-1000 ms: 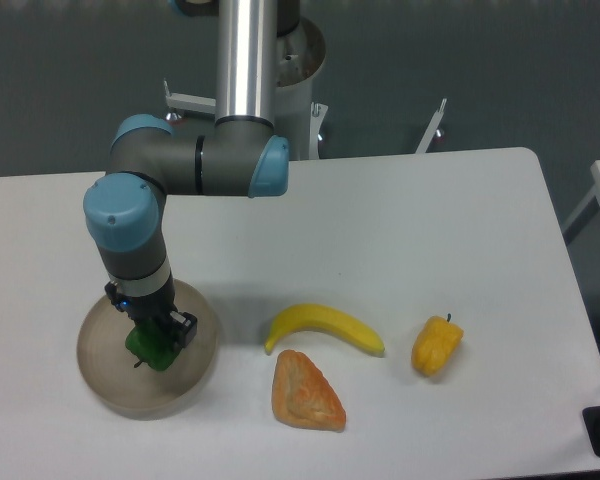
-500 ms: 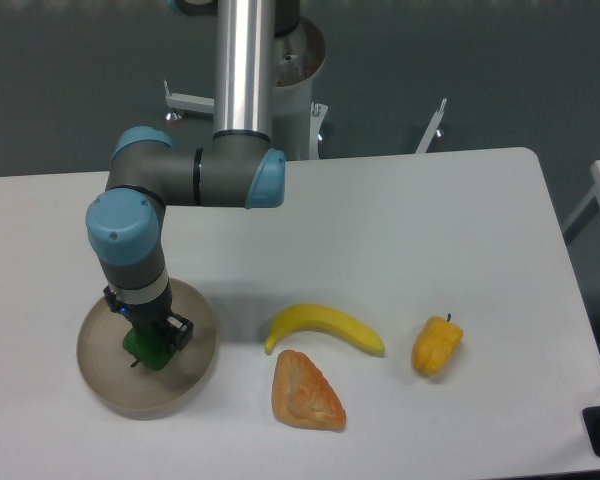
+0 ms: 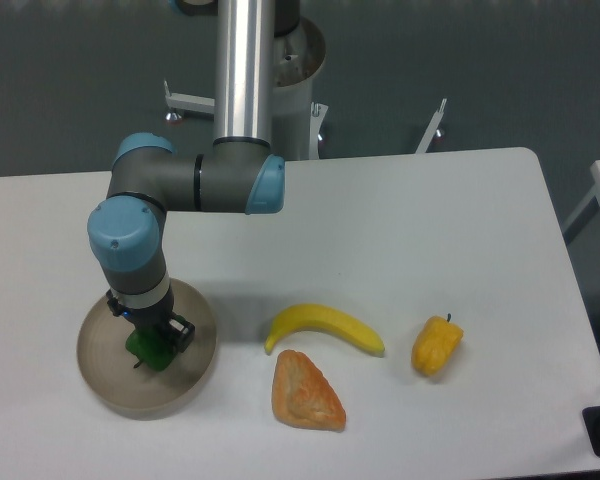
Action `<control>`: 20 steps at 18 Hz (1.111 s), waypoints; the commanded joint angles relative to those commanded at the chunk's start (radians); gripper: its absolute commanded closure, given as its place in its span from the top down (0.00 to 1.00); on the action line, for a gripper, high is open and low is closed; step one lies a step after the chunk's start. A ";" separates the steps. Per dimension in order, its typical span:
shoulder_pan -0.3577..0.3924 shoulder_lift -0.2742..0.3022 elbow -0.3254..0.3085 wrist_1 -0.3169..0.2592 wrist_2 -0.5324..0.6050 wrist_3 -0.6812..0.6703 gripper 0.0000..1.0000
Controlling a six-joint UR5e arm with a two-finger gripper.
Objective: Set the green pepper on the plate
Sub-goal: 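Lower the green pepper onto the plate and hold it there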
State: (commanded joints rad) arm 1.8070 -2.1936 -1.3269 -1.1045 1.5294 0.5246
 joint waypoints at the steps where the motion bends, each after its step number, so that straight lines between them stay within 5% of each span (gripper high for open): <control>1: 0.000 -0.005 0.000 -0.002 0.000 0.000 0.51; 10: -0.003 -0.012 0.000 0.003 -0.002 0.003 0.54; 16: -0.003 -0.012 0.000 0.005 -0.002 0.003 0.82; 20: -0.003 -0.009 0.000 0.003 -0.002 0.003 0.88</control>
State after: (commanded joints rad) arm 1.8040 -2.2028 -1.3269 -1.1014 1.5278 0.5277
